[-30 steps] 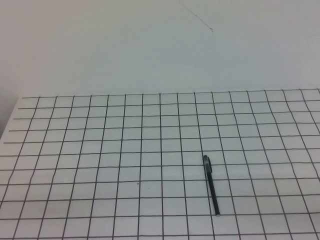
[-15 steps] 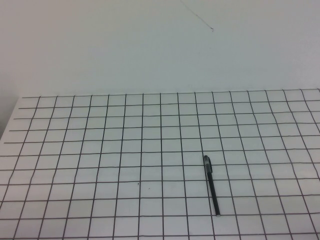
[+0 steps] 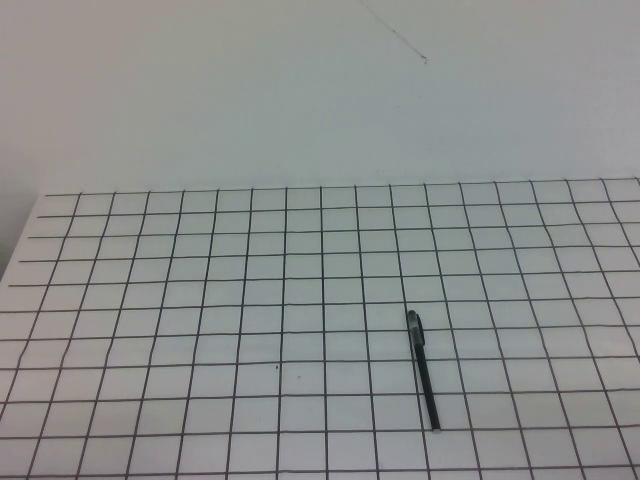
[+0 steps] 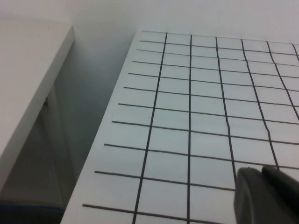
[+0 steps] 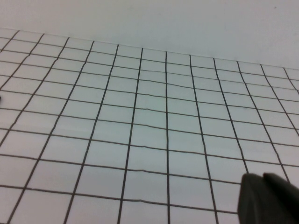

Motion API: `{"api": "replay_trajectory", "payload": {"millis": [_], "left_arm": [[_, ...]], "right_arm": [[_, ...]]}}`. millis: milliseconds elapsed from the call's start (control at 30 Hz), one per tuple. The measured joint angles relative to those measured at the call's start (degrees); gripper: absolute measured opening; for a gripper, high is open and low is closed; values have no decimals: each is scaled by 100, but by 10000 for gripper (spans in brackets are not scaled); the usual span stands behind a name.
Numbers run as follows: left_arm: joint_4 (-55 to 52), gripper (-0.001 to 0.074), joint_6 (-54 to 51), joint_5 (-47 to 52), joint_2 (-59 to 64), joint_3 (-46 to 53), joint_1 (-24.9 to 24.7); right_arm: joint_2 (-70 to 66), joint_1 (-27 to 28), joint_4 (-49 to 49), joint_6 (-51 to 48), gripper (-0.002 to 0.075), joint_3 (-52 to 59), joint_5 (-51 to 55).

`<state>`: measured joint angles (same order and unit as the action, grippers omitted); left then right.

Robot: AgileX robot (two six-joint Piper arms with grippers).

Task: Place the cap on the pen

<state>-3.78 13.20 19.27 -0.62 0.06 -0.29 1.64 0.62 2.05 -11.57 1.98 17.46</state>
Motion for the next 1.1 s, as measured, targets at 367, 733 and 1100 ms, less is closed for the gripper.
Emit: {"api": "replay_trajectory", "payload": {"millis": [367, 733, 1100], "left_arm": [[-9, -1, 288, 98, 0, 0, 0], [-9, -1, 313, 98, 0, 0, 0], [-9, -1, 313, 98, 0, 0, -185]], "right_arm": [[11, 0, 0, 104, -3, 0, 0], [-9, 0, 0, 104, -3, 0, 0], [-9, 0, 0, 104, 0, 0, -27]]}}
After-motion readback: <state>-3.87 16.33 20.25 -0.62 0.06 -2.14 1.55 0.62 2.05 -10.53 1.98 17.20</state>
